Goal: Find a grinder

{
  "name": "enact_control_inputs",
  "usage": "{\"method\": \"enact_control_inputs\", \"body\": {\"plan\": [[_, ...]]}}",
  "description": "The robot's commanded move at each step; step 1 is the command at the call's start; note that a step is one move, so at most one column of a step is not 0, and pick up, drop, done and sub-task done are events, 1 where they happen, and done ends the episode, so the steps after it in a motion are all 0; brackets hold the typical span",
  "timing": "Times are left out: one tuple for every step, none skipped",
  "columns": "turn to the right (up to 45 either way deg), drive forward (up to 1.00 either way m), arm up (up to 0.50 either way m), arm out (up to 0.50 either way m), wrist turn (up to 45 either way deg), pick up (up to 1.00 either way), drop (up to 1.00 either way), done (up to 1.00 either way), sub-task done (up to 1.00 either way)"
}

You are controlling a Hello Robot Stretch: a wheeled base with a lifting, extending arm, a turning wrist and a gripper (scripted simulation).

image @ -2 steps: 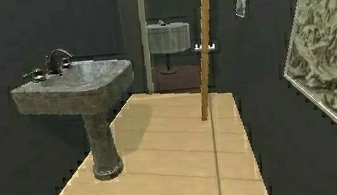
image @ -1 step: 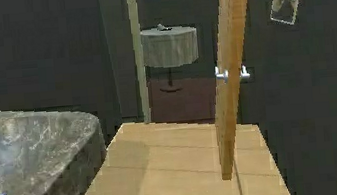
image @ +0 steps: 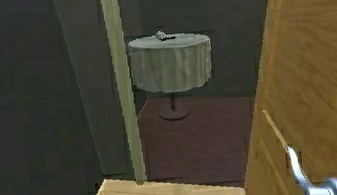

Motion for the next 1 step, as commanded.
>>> {"method": "enact_control_inputs", "body": {"plan": [[39.0,0.0,0.0,0.0,0.0,0.0,0.0,0.0,0.0]]}}
